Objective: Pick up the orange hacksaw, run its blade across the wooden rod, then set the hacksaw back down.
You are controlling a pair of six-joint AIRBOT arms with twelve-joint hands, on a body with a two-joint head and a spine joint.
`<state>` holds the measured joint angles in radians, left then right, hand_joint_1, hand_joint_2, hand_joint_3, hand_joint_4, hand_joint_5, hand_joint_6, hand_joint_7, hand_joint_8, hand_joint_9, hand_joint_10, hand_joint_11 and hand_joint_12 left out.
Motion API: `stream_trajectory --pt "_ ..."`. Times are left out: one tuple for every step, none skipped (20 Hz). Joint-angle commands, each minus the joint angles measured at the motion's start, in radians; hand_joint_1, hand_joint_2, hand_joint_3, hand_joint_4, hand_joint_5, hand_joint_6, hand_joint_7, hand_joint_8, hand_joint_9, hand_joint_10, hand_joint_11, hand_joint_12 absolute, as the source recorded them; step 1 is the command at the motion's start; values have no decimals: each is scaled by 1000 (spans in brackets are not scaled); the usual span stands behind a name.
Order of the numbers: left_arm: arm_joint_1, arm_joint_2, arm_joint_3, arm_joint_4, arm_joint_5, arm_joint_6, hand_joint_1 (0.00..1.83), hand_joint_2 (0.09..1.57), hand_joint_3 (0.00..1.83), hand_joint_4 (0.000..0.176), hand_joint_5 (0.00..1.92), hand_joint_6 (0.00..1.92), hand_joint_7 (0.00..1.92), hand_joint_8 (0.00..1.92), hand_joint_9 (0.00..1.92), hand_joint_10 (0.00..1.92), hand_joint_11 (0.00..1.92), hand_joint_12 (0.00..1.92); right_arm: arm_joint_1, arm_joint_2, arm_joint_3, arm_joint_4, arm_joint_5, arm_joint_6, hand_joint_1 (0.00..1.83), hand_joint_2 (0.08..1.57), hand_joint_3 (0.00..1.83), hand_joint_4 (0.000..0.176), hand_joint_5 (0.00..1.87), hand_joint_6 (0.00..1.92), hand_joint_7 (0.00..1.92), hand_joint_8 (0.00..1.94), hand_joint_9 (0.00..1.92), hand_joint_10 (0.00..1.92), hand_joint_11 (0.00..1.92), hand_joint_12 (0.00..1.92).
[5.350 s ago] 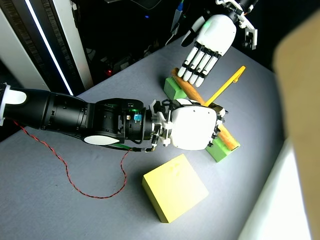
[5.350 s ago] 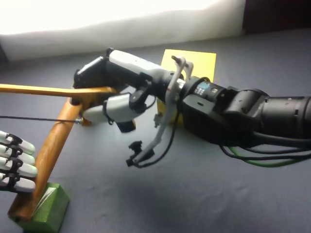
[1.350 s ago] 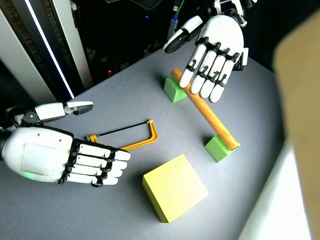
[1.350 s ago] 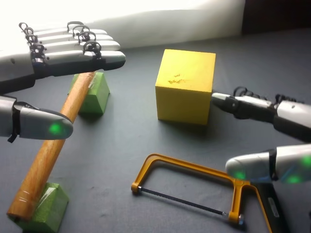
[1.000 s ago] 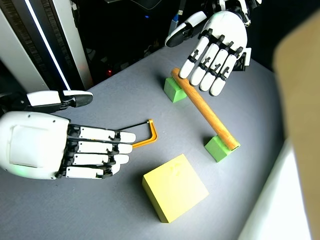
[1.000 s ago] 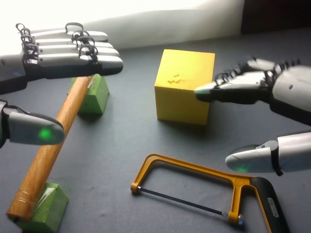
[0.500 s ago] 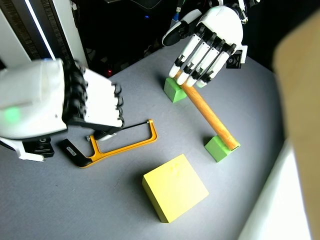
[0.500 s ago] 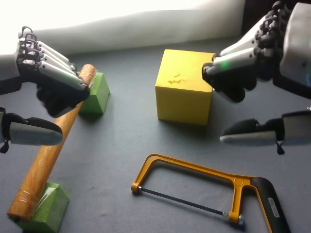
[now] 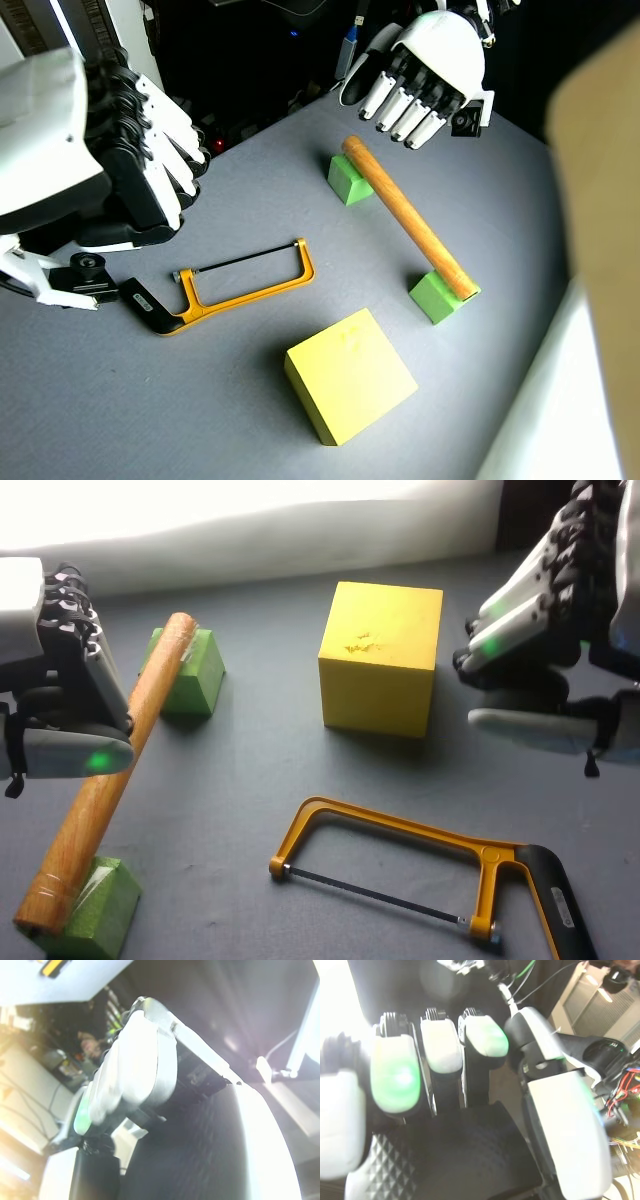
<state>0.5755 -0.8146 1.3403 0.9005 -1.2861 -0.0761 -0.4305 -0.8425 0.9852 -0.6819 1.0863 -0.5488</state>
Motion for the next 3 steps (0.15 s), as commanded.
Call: stream_trajectory --pt "-12 8 -4 -85 -81 -1 312 1468 0 24 1456 1921 1558 1921 1598 1921 1707 1921 19 0 -4 64 106 2 353 1427 6 0 1205 1921 1329 1941 1492 1921 1667 1921" --pt "-10 8 -4 -85 -81 -1 351 1453 0 28 1442 1921 1539 1921 1578 1921 1681 1921 28 0 -4 62 106 -5 349 1436 7 0 1212 1921 1340 1941 1500 1921 1670 1921" --pt "-8 8 -2 -85 -81 -1 356 1448 0 31 1430 1921 1538 1921 1576 1921 1681 1921 39 -1 -4 54 107 -21 339 1447 8 0 1212 1921 1349 1941 1508 1921 1677 1921"
